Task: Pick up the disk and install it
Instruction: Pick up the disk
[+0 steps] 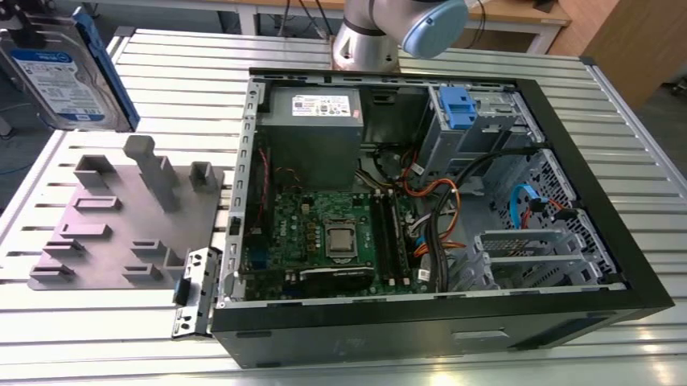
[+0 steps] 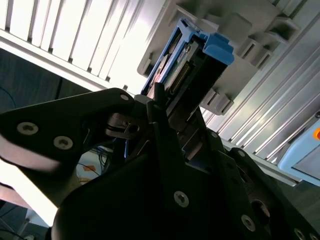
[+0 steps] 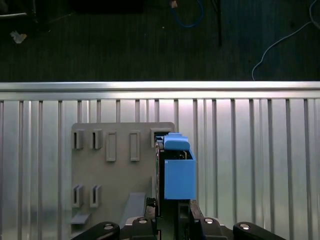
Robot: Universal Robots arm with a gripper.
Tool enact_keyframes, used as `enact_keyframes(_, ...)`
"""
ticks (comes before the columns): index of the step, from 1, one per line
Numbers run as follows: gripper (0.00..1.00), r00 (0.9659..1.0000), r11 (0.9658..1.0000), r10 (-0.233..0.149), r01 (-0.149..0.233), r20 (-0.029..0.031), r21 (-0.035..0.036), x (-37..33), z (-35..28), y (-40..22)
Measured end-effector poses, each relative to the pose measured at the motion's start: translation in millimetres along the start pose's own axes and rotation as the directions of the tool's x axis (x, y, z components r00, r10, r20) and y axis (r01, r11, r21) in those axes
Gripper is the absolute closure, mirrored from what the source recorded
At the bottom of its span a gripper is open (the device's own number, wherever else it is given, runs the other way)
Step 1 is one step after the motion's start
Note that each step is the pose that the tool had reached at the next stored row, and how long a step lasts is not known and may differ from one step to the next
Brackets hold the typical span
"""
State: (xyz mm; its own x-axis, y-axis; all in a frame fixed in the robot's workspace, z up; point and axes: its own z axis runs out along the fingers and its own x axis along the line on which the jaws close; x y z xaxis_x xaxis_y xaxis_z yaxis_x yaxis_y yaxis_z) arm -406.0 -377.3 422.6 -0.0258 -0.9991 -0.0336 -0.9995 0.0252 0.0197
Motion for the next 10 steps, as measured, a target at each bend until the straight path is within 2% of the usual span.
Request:
enact_keyframes(6,0.65,1.0,1.0,0.0,0.0,0.0,0.0,-0.5,-16.2,0.3)
enact_keyframes(10,0.65,1.0,1.0,0.0,0.0,0.0,0.0,-0.8,-24.3,0.5)
